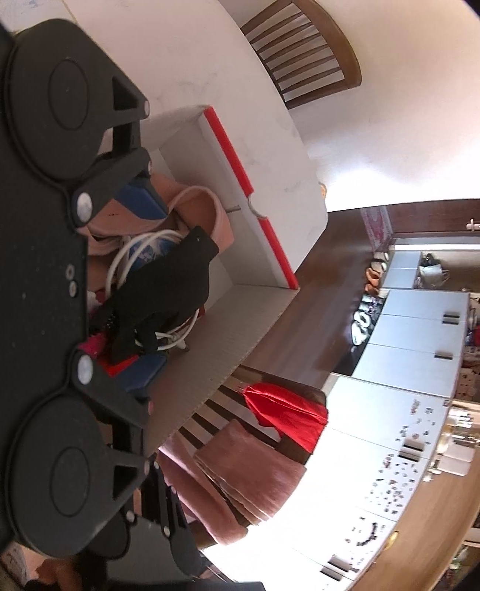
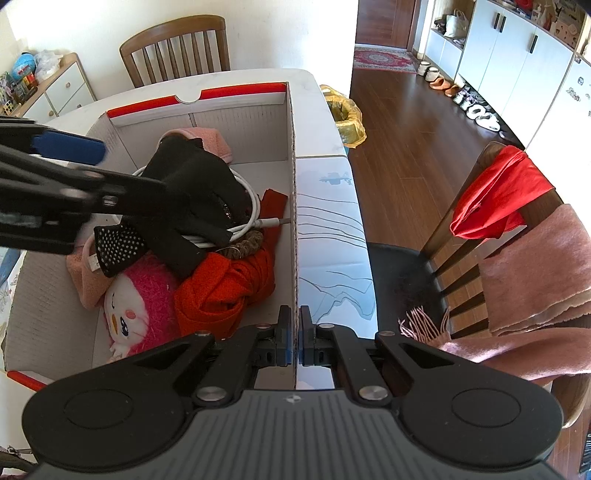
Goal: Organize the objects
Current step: 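Lower the black cloth onto the white cable and open the left gripper, then move the left gripper back to the white printed face mask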
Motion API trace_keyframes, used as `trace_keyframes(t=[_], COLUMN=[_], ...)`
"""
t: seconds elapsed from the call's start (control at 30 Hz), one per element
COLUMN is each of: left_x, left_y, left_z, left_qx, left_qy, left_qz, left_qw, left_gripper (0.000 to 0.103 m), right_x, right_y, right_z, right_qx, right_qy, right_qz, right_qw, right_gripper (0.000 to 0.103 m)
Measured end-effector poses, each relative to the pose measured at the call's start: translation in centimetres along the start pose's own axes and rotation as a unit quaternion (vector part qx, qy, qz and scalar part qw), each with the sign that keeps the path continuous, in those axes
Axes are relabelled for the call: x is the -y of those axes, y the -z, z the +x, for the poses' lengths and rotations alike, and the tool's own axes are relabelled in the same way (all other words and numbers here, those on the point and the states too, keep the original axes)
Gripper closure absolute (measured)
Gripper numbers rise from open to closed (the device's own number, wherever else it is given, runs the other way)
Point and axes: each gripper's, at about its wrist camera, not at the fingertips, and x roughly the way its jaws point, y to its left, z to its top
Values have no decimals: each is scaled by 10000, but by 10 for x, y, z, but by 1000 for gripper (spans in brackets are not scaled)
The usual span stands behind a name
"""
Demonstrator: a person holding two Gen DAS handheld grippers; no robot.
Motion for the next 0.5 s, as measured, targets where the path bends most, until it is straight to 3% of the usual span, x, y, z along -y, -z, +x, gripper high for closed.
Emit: trace_keyframes(t=[0.33,0.5], left_x=[-38,-75], left_y=[20,35], left_z=[-50,-75], left_qx=[390,569], left_qy=[-232,-589], left_qz=[-395,-693], left_qw=[9982,9942], left_gripper=[18,4], right_x=[1,1], right_y=[-1,-1], right_z=[-3,-3], right_qx=[12,3], right_qy=[21,27], right_qz=[-33,-44], right_qw=[10000,10000], right_gripper=[100,100])
